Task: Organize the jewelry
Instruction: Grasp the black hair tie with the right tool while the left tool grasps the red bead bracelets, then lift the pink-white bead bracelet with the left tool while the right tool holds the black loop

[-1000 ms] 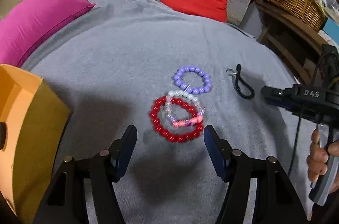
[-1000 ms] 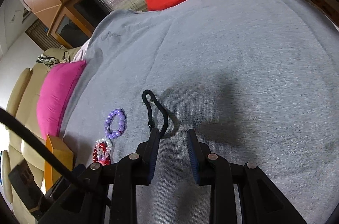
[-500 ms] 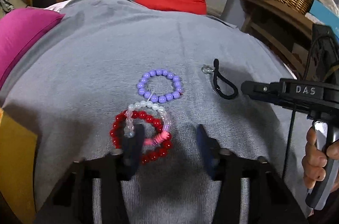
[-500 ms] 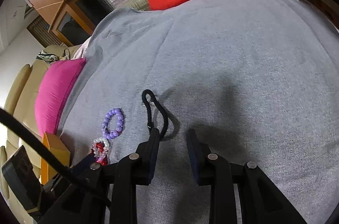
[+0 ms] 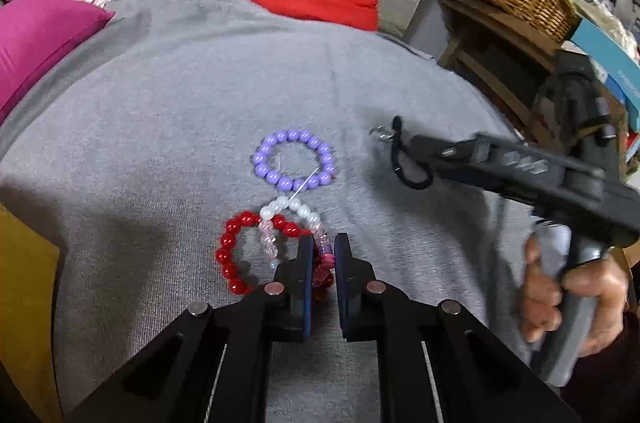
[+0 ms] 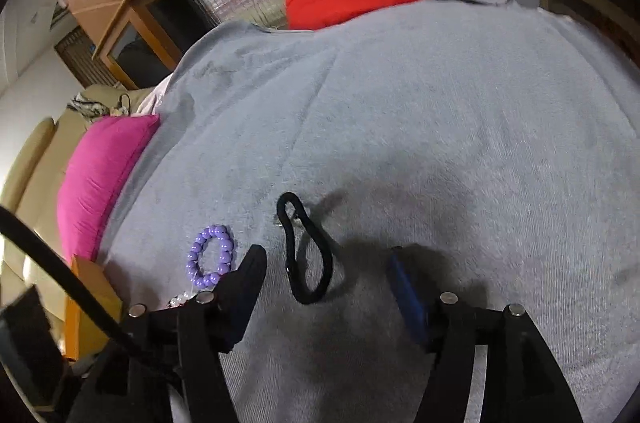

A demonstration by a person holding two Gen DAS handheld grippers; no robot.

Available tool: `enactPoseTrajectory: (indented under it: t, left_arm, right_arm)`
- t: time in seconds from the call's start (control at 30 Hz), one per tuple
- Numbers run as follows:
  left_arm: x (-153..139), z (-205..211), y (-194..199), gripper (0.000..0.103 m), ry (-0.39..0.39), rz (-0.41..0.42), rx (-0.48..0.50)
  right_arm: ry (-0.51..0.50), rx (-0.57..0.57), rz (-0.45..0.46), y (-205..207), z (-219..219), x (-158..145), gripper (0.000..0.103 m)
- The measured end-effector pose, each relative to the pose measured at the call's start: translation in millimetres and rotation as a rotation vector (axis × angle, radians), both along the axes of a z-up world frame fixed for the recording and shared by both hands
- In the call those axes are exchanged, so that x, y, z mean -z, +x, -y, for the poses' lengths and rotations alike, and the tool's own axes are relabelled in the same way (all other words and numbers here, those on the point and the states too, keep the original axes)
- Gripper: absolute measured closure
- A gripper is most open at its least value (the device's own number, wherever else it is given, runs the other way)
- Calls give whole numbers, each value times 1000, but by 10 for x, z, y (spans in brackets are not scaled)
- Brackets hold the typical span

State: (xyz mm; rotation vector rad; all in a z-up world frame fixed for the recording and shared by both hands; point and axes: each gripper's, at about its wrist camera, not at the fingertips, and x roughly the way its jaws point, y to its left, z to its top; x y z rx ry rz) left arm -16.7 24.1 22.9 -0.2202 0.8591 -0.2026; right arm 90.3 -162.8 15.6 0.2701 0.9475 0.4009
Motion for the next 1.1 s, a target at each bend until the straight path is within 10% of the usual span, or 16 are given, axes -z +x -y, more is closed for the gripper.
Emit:
enactPoseTrajectory:
  t: [0.1,0.23,0.63,1.1]
  left_arm:
    - [-63,-13,-36,92,-14,27,9]
    - [-98,-64,-76,94,-24,41,14]
    - [-238,-330,-191,93,-45,88,-51]
    - [36,-61,-44,59,28,-20,-2]
  right_arm:
    - [-85,-12,39,-7,-134,39,47]
    - [-250,-47,100,-31,-334,63,95]
    - [-118,-31,95,-156,-64,-99,97]
    - [-107,-52,18,-281,56,63,97]
